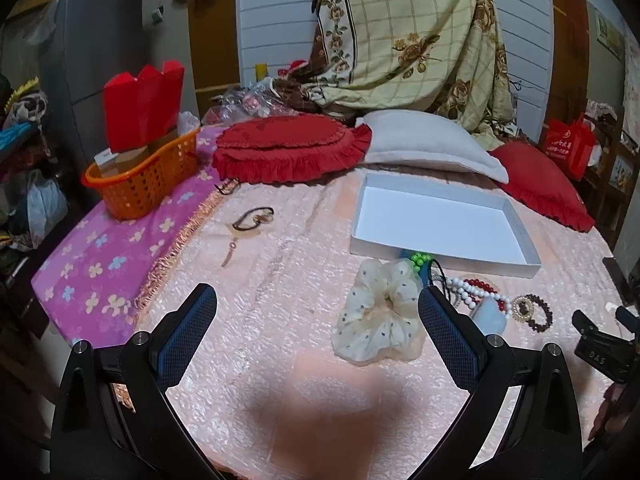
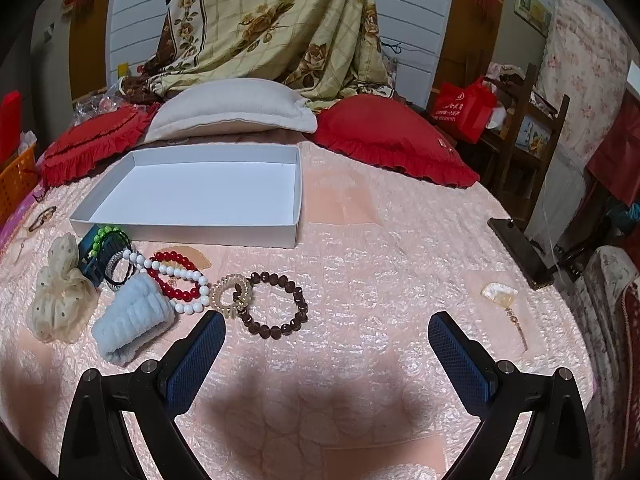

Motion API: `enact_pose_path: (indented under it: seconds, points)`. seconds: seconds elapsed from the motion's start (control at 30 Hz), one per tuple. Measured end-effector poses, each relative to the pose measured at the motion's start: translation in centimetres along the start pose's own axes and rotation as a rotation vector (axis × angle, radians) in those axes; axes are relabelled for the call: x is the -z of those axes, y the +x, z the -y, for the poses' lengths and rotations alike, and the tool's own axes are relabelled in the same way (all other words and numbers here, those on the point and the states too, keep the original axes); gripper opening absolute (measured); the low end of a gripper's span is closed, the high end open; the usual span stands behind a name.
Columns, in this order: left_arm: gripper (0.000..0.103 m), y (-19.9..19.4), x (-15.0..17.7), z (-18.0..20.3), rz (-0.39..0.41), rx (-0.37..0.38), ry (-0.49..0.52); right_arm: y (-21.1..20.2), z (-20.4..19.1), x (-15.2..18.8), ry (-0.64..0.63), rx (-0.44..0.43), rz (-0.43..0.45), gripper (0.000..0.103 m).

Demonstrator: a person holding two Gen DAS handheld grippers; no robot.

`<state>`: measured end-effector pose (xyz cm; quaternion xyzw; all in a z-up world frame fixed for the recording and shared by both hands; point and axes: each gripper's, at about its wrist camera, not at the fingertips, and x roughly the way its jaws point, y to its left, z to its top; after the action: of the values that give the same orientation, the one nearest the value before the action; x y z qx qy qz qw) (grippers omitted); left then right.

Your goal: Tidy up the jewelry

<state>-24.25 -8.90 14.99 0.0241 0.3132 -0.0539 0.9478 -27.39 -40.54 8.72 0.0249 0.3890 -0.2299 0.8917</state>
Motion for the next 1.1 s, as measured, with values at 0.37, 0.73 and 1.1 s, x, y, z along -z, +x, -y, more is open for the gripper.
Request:
enact_pose_path:
  seconds: [0.37, 0.73, 1.1]
  points:
    - [0.102, 2.5, 0.1, -0.6, -0.097, -0.04, 0.005, 1.1, 1.6, 1.5, 0.197, -0.255, -0.016, 0.075]
    - [0.097, 6.4, 1.4, -0.9, -0.214, 0.045, -0.018, 2.8, -3.3, 1.9, 0.107, -0.444, -0.102, 0.074]
    - [0.073, 11.6, 0.3, 0.5, -0.285, 0.169, 0.01, 5.1, -6.9, -0.5, 0.108, -0.566, -0.173, 0.074]
